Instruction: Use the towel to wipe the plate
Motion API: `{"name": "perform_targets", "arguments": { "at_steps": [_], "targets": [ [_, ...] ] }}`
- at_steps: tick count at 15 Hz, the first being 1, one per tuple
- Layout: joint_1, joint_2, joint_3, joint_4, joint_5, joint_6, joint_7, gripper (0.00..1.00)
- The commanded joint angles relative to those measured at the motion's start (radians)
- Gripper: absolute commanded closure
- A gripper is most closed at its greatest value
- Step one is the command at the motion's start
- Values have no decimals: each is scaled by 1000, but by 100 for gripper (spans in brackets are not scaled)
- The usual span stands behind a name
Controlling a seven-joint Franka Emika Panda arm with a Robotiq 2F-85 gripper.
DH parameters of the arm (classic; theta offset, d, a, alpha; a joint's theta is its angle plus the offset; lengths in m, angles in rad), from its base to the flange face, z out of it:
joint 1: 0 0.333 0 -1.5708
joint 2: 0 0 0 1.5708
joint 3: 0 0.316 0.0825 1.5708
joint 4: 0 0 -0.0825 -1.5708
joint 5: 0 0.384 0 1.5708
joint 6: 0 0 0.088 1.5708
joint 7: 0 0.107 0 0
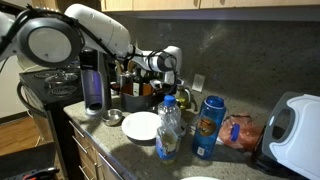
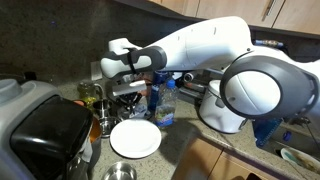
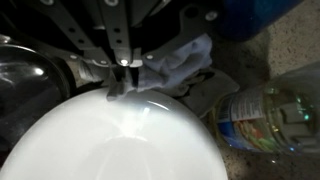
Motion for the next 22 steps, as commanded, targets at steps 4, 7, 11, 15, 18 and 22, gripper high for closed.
{"name": "perform_targets", "arguments": {
  "at_steps": [4, 7, 11, 15, 18, 22],
  "targets": [
    [-6, 97, -21, 134, -20, 46, 36, 100],
    [-14, 154, -39, 167, -25, 85, 59, 100],
    [-25, 222, -52, 214, -21, 95, 83, 73],
    [-27, 237, -50, 264, -16, 78, 76, 53],
    [-22, 224, -42, 282, -13, 49, 59, 29],
    [-16, 181, -20, 275, 5, 8, 0, 0]
  ]
}}
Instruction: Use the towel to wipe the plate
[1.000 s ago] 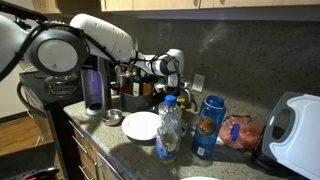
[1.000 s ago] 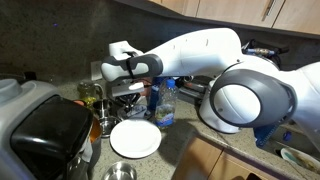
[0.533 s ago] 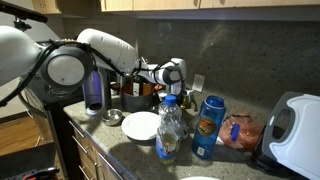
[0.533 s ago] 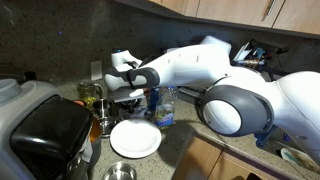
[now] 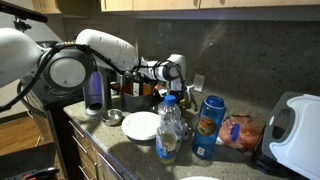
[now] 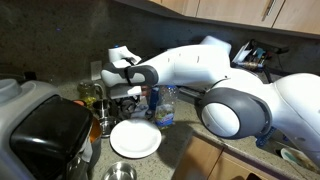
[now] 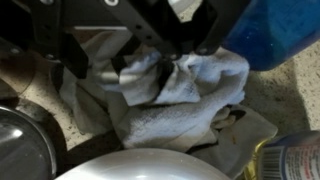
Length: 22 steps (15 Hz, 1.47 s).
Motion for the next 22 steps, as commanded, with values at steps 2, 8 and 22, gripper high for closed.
{"name": "perform_targets", "arguments": {
  "at_steps": [2, 8, 22],
  "targets": [
    [-2, -48, 40, 19, 16, -97, -88, 0],
    [-9, -132, 95, -8, 18, -247, -252, 0],
    [4, -309, 128, -374, -1, -231, -327, 0]
  ]
}}
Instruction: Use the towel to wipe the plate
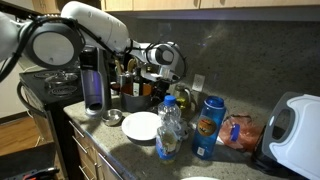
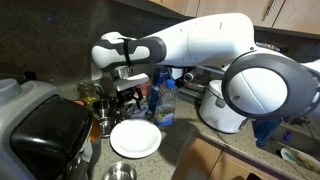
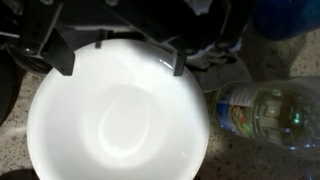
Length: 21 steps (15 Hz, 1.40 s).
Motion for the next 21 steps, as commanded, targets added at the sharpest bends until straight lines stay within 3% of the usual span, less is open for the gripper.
{"name": "perform_targets", "arguments": {
  "at_steps": [1, 10, 21],
  "targets": [
    [0, -10, 2, -35, -1, 14, 6, 0],
    [14, -137, 14, -246, -6, 82, 7, 0],
    [10, -460, 31, -711, 12, 226, 70, 0]
  ]
}}
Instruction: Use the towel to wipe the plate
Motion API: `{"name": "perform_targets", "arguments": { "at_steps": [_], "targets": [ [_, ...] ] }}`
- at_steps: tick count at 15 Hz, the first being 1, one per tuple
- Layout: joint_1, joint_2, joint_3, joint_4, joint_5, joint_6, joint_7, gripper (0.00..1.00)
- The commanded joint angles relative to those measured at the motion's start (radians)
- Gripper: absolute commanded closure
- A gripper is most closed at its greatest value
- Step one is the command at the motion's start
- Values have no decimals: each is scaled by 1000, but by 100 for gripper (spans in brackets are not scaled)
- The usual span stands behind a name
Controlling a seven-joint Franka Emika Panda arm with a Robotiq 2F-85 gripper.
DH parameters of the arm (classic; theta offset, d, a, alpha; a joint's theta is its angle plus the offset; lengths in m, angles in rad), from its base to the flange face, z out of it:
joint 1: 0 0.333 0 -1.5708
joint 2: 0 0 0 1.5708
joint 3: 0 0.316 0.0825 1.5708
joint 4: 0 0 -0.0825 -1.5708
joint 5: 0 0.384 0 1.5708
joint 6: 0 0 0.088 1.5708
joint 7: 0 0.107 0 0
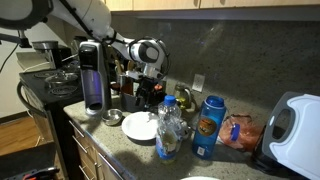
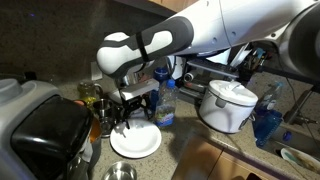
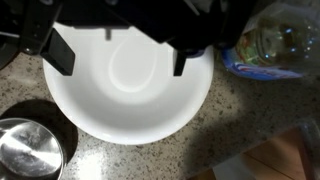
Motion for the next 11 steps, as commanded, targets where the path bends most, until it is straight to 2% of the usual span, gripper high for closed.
{"name": "perform_targets", "arguments": {
  "at_steps": [1, 5, 7, 8, 11],
  "targets": [
    [-22, -170, 10, -240, 15, 76, 25, 0],
    [-49, -283, 4, -427, 32, 124, 44, 0],
    [-66, -305, -1, -482, 25, 153, 53, 0],
    [-59, -234, 10, -378, 12, 99, 29, 0],
    [-75, -265, 6, -438, 12, 124, 37, 0]
  ]
}}
